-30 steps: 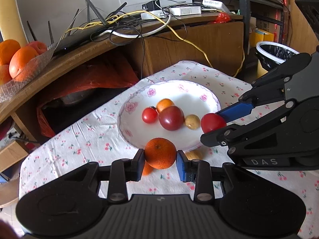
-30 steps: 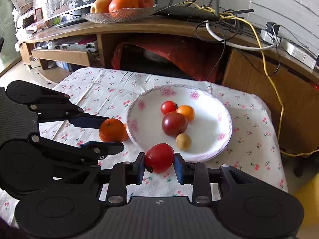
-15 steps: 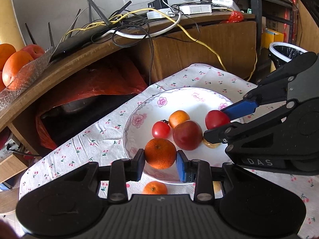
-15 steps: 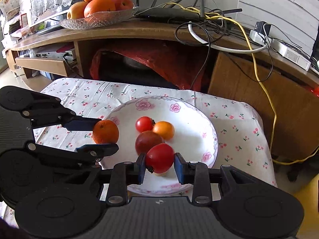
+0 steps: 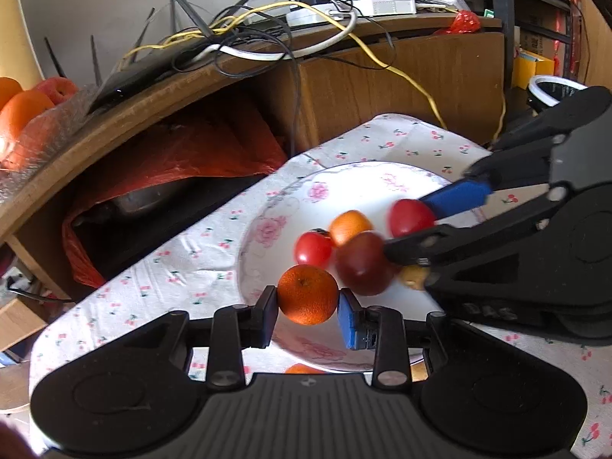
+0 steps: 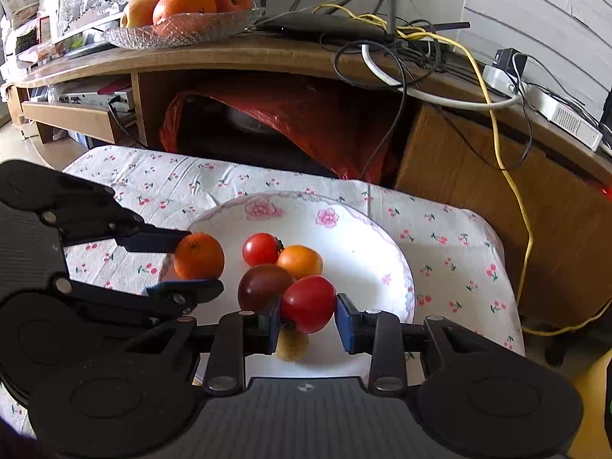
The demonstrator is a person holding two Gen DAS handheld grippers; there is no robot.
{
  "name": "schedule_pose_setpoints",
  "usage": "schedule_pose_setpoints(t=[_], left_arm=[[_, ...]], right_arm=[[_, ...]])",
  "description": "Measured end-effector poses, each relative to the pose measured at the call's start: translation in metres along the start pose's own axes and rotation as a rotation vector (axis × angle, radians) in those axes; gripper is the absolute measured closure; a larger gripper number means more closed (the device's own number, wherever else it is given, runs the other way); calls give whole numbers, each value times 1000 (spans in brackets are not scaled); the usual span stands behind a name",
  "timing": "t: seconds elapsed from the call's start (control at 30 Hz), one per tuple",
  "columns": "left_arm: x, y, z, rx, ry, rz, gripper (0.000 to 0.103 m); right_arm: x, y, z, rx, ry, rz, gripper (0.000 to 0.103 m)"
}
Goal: Organize fruits
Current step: 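Lower the orange into the bowl and open the left tool while the right tool releases the tomato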
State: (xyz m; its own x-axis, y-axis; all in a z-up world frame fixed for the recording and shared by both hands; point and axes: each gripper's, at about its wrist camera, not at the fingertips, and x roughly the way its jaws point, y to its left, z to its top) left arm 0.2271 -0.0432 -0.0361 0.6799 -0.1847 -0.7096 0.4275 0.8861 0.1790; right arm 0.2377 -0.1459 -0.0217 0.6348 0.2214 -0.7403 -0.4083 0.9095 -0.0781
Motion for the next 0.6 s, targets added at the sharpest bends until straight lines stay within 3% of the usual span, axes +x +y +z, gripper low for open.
schedule_pose_setpoints(t=[0.6], left_arm=[[4,3,2,-6,-3,19,59]], right_arm=[[4,6,10,-6,-41,9,73]])
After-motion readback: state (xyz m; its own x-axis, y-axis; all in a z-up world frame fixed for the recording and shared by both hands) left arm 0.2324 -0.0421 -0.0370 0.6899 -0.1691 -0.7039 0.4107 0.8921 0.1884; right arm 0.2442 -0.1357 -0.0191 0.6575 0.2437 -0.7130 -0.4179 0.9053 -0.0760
